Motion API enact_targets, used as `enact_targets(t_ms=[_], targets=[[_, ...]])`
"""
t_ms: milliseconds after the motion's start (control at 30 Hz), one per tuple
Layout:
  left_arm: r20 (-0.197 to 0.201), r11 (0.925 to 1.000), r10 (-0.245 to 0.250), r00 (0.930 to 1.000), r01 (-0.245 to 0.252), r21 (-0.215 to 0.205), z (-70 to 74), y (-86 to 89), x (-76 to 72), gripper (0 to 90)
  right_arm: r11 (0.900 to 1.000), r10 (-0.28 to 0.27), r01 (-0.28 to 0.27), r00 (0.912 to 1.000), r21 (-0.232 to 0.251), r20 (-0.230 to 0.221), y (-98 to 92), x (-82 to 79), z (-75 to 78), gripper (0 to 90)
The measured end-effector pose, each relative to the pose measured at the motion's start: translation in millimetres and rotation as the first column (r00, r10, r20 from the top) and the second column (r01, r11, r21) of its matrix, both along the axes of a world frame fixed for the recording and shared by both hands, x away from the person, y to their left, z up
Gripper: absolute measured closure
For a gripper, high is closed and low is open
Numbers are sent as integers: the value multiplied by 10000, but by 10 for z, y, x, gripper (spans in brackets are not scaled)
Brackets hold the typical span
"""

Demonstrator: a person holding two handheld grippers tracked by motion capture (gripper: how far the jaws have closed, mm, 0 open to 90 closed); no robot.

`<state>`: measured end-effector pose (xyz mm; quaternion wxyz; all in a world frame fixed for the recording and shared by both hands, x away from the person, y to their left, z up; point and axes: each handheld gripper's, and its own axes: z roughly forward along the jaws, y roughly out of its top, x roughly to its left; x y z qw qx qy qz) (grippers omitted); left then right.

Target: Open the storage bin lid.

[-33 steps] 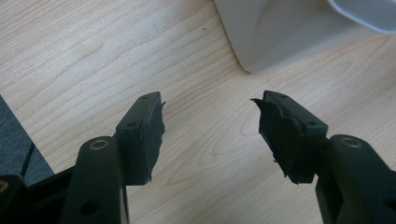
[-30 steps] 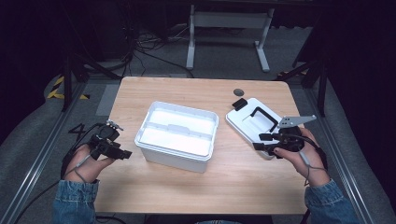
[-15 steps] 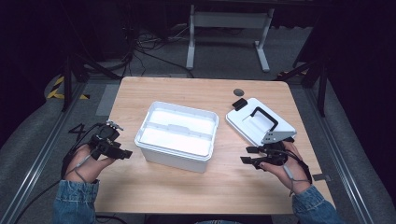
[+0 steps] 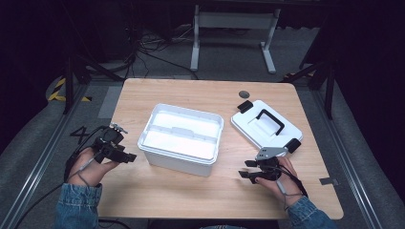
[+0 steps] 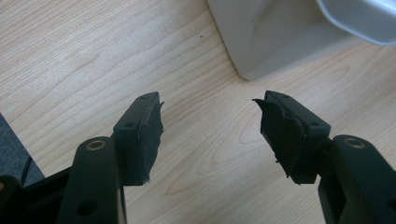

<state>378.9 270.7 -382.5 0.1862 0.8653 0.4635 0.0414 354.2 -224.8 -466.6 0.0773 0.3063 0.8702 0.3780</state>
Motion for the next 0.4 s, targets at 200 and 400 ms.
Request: enact_targets(t_ms=[200, 400], targets=[[13, 10000, -15, 10000, 15, -52, -8, -9, 0, 392, 9993, -88, 105, 9988, -355, 479, 50, -19, -37, 483], [72, 10000, 57, 10000, -57, -30, -27, -19, 5, 392, 9994, -232, 247, 9981, -256, 574, 31, -9, -76, 478]])
